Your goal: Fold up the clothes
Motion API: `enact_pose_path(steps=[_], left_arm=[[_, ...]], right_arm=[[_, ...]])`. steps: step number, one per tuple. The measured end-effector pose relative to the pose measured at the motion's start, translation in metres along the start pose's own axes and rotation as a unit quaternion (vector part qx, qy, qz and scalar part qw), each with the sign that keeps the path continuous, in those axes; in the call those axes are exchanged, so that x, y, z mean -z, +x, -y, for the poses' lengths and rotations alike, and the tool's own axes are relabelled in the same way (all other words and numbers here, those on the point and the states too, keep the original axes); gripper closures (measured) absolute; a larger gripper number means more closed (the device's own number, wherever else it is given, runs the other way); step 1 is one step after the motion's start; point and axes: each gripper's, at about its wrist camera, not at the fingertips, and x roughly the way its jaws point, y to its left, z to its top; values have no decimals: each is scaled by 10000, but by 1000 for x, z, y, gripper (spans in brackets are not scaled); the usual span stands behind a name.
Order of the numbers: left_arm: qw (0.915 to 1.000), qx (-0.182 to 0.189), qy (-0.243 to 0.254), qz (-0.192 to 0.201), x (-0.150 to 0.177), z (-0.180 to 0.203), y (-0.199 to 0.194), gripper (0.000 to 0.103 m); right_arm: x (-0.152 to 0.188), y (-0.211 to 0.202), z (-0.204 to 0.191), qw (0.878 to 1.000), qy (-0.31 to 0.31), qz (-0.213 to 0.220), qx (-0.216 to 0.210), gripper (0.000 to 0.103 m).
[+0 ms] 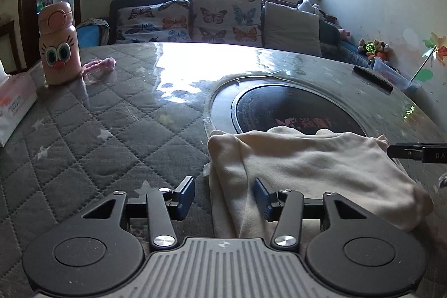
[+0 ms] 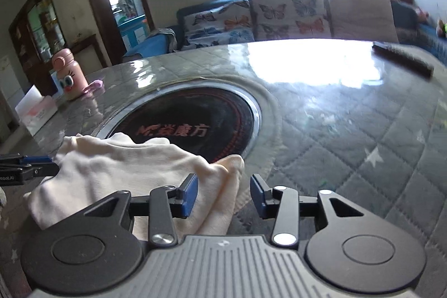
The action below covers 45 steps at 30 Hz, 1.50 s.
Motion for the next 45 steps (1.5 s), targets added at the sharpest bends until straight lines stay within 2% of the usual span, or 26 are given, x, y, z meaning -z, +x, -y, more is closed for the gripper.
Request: enact_pose_path(steps=[6,9,12,15,23,24,25,26,28,37,45], left_arm=[[9999,120,-90,-82,-3,1,5,54],[9996,203,-167,-116,-4,-1,7,58],[9991,274,-274,-154,-5,-3,8,61],[9986,330,-368,-186,-6,-3,8,68],[9984,267,-447,-230,-7,-1,7,68],[9985,269,-433,-219,-7,0,7,70],[9985,272,-419,-209,-7,1,7,76],[9986,275,-402,-193,-7,2,7,82],[9988,278,-368,-163,-7,4,5,86],[9991,243,-303,141,-7,8,-24,90],[9976,161,-445,514,-8,-5,-61,91]], right_arm=[[1,8,1,9999,105,-37,-129,62],[0,9,0,9998,119,-40,-153,66],[0,10,-1,9998,121,-65,-157,78],[0,10,-1,9998,143,-78,-152,83],[1,10,1,9994,281,-50,-211,78],[1,10,1,9994,284,-47,-215,78],[1,10,1,9994,277,-46,-216,79],[2,10,1,9994,272,-49,-222,84],[2,10,0,9993,270,-49,-252,91],[-3,-12,-9,9988,196,268,-355,93],[-23,-19,-37,9971,-155,360,-652,93]])
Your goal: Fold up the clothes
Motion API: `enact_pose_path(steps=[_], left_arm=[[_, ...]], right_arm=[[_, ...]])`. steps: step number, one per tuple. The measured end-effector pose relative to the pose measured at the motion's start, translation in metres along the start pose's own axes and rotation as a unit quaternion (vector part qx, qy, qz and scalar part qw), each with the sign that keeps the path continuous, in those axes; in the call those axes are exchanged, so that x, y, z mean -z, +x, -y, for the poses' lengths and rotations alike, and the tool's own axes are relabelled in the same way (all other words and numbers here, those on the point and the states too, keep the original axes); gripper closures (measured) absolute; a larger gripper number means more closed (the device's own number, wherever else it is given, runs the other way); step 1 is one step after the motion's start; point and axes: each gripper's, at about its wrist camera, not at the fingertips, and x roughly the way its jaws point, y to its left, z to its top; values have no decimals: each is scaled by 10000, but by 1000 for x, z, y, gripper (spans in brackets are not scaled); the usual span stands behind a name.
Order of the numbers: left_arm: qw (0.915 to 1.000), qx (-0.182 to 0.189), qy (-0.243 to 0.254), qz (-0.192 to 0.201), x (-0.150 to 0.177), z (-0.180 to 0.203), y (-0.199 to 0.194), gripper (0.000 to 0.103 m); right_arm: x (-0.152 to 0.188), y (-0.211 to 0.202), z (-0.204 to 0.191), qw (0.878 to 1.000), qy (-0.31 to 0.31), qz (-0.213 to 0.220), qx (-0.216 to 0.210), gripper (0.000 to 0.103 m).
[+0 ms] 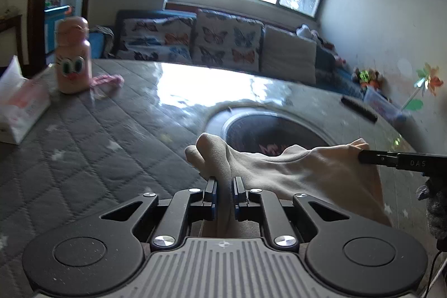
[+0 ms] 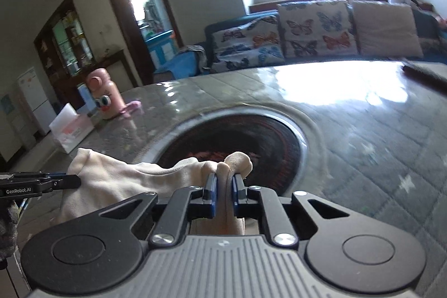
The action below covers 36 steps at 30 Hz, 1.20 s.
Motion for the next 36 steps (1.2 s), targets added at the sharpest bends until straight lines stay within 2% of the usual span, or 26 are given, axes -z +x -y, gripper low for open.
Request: enact_pose_path(steps=[8,14,19,29,36], left_arm=[[9978,-415,-265,433,-14,-40,-35,91],[9936,-822,-494,602,-25,-79,-46,91],[9897,-1091,-598,713,-34,-106,-52,91],[9846,-1377,-840,666,-41,-141,-41,91],[9826,-1508,-978,458,-36,-158,-25,91]], right_arm=[[-29,24,-50,9982,-455,54,-394,94],[-49,61,-94,9948,-660,7,-782,94],[-63,93,-122,9925,-800,-58,-925,94],[-76,137,-147,9902,-872,-158,-1081,94],[-77,165,-151,9903,-880,-317,-1024,94]])
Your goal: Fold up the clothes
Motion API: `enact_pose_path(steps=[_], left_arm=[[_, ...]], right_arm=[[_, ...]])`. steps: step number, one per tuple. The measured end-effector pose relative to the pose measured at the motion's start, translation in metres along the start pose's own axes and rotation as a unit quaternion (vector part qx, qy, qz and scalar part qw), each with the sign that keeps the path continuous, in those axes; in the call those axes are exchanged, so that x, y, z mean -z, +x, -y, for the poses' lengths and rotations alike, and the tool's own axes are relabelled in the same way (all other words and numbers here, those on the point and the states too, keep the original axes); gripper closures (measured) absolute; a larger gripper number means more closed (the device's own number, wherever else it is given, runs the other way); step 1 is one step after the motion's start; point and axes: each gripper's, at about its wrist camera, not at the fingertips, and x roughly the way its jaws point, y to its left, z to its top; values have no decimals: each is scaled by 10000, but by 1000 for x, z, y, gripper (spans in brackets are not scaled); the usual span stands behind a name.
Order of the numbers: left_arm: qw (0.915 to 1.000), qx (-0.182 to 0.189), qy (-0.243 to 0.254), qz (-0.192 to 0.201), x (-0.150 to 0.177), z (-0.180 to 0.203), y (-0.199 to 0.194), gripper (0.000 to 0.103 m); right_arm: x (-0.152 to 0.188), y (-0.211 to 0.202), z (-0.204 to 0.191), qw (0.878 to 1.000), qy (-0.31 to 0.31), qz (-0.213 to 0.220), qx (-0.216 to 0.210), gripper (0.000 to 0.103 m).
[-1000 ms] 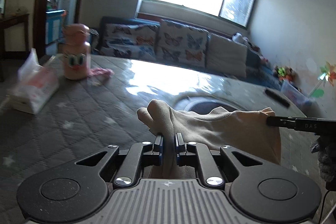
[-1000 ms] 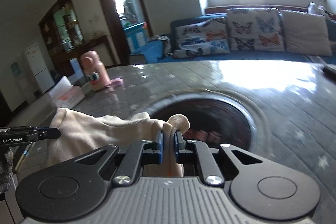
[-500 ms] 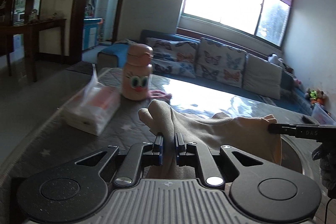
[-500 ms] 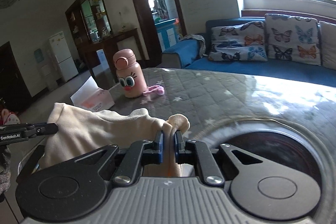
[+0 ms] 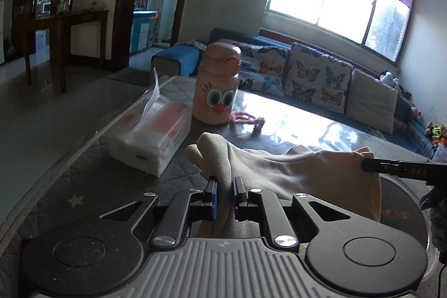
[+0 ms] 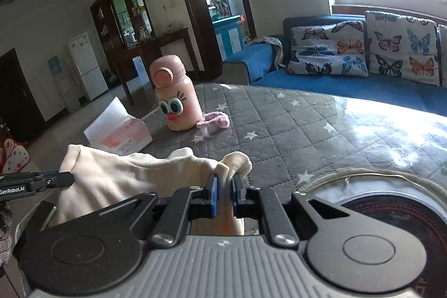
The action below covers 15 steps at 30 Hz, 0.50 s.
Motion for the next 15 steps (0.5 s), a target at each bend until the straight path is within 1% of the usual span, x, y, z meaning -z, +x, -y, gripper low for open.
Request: enact_pose_path(steps=[6,10,12,13,15], left_arm=[[9997,-123,10,-194,6,-5,16,91],[9991,-258,39,-324,9,-7,25,86],[9987,-332,56,-373,11,-9,29,87],[9985,-366,65,-395,12,-9,31,85],[9985,-386,97,-377,11,-9,31,77]], right_arm=[[1,16,3,9999,-28,-113,78,94],[0,31,6,9996,-43,-233,155,93],[1,40,7,9992,-58,-326,206,92],[2,43,8,9990,-68,-349,258,92],[3,45,10,9988,-80,-362,318,90]])
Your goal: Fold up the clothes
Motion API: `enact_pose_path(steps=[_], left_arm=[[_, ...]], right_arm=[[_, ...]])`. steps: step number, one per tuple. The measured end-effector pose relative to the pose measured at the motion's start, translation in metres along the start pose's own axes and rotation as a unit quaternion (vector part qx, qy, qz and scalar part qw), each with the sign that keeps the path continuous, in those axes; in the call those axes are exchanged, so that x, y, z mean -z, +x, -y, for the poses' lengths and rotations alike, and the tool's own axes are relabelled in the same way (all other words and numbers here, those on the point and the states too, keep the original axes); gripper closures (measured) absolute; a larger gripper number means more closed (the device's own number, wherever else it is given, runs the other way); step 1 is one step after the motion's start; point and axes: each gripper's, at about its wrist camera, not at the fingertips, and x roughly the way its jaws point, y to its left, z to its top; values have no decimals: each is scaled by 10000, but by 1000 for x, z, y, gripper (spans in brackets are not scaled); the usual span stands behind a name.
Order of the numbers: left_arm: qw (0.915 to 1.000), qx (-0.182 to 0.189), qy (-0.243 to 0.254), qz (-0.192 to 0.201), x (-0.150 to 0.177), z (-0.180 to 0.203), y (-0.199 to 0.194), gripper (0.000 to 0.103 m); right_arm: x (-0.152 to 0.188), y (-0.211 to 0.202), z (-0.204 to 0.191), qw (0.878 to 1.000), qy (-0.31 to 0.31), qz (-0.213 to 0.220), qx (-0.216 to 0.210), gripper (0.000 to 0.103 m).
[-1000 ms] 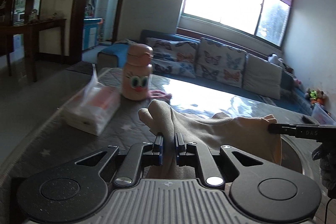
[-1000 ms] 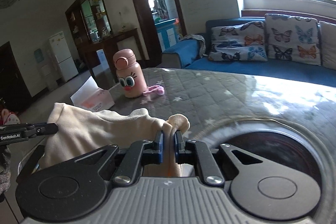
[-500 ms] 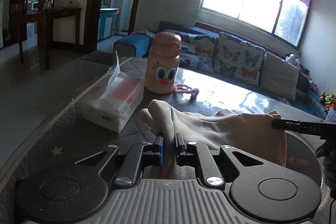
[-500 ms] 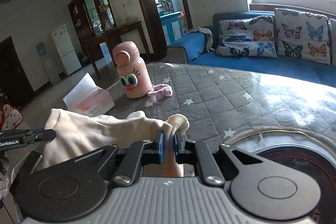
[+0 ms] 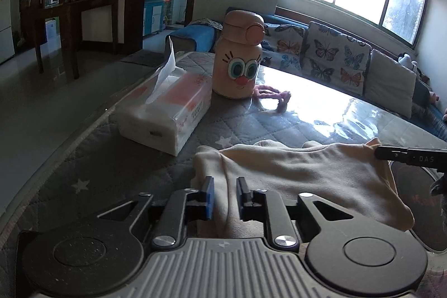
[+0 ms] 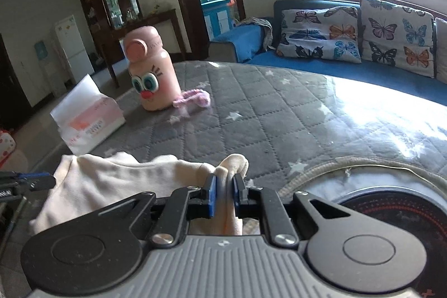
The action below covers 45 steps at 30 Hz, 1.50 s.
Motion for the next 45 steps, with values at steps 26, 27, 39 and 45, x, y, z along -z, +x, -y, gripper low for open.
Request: enact_pose_path(steps=[26,27,39,45], left_arm=[[9969,-290,703,-204,-22,65,78,29],[9967,-311,713,-215,-21,65,80,29],[9971,-328,680,-86,-21,64,66,25],[9972,-383,649,-29,-12,60,45,22]], right_arm=[[2,41,-30,9966,-795,-162,-144,64],[2,42,-30,9964,-822,-164,-130,63],[0,29,-41,9942,-1071,-14,-125,51],[7,16,-66,9876,-1556,86,-207,44]])
